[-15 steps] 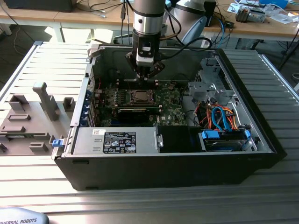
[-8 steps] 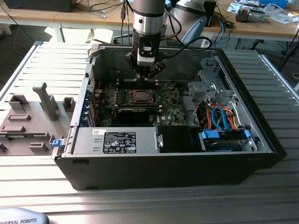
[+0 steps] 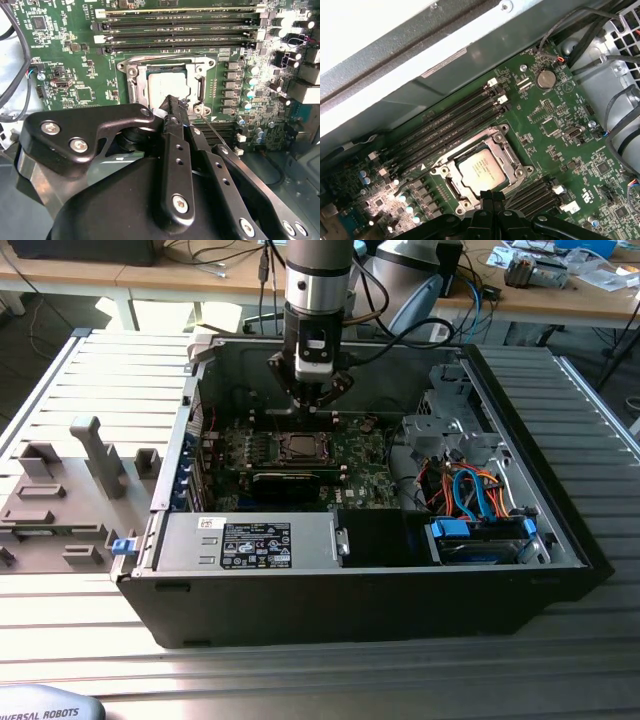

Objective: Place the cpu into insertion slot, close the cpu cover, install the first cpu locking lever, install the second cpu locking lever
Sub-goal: 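Install the first cpu locking lever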

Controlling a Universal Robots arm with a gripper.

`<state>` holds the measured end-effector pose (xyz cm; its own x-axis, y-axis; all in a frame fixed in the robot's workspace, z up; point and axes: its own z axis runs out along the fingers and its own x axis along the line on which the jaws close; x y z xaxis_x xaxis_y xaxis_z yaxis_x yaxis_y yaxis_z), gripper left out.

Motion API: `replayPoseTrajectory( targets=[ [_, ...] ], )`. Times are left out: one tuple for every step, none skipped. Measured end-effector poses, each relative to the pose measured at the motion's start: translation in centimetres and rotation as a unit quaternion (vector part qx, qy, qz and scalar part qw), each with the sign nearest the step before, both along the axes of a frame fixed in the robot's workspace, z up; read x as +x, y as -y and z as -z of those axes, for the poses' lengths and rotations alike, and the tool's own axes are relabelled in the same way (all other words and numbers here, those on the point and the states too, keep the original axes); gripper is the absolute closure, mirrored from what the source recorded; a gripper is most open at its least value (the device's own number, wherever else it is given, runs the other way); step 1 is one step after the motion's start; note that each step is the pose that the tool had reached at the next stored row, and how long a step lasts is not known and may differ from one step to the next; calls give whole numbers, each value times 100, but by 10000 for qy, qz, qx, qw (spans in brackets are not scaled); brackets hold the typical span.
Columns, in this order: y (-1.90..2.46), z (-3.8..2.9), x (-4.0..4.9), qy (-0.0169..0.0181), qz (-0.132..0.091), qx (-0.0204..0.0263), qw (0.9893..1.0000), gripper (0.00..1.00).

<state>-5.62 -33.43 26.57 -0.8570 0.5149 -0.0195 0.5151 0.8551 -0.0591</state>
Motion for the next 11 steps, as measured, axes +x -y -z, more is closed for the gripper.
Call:
replayPoseTrajectory(
  targets=[
    [0,0,0,0,-8,0,10000,89],
    [0,0,0,0,-15,0,10000,89],
    [0,0,0,0,-45,0,10000,89],
    [0,0,0,0,-57,0,10000,89],
    [0,0,0,0,-74,0,10000,89],
    [0,0,0,0,-84,0,10000,89],
    [0,0,0,0,-90,0,10000,89],
    [0,0,0,0,-100,0,10000,89],
    [0,0,0,0,-111,-1,9999,89],
    [0,0,0,0,-118,-2,9999,89],
    [0,0,0,0,-124,-2,9999,89]
  ],
)
